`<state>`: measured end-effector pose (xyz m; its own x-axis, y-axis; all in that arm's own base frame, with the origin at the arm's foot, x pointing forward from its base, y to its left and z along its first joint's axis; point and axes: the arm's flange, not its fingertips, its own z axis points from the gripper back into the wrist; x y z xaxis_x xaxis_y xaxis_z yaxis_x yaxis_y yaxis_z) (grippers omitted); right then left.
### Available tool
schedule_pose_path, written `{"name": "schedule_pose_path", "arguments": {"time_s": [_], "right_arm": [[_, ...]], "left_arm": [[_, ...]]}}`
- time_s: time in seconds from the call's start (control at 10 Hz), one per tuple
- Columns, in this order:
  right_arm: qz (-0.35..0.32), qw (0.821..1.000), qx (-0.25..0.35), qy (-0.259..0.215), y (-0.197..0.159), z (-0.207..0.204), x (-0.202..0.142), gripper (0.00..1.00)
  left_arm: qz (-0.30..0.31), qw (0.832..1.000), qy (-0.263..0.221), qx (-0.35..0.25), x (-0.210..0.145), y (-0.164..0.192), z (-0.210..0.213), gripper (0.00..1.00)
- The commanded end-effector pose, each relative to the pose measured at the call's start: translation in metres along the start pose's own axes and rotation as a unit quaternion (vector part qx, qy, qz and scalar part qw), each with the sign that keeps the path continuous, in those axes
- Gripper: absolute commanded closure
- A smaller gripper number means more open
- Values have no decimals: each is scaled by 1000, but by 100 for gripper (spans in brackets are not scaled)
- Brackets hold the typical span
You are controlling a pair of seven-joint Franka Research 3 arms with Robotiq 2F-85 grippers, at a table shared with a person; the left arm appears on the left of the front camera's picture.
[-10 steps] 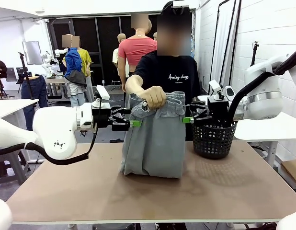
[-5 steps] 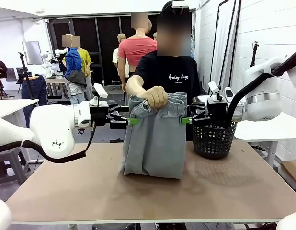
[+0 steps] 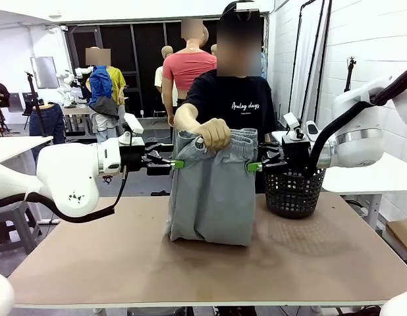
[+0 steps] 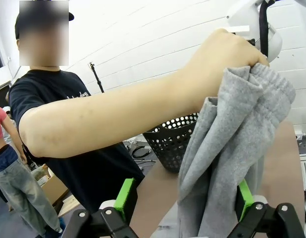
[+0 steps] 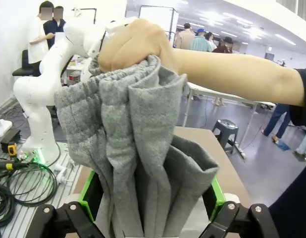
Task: Fold the training pants.
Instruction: Release the ends of the Training pants and then grab the overlapped ends.
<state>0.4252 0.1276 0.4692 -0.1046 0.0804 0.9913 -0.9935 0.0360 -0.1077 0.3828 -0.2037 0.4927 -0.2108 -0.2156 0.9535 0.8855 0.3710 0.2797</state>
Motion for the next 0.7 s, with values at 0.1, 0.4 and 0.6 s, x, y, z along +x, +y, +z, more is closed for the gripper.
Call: {"name": "schedule_pose_path", "arguments": {"time_s": [0.1, 0.4, 0.6], "right_arm": [[-20, 999, 47, -12, 3, 2, 1, 0], [-29, 997, 77, -13, 10, 1, 1, 0], [-29, 996, 89, -8, 15, 5, 2, 0]], "left_arm": [[7, 999, -13, -45, -7, -24, 16, 0], [5, 998, -11, -67, -6, -22, 5, 0], [5, 997, -10, -75, -7, -23, -1, 0]]}}
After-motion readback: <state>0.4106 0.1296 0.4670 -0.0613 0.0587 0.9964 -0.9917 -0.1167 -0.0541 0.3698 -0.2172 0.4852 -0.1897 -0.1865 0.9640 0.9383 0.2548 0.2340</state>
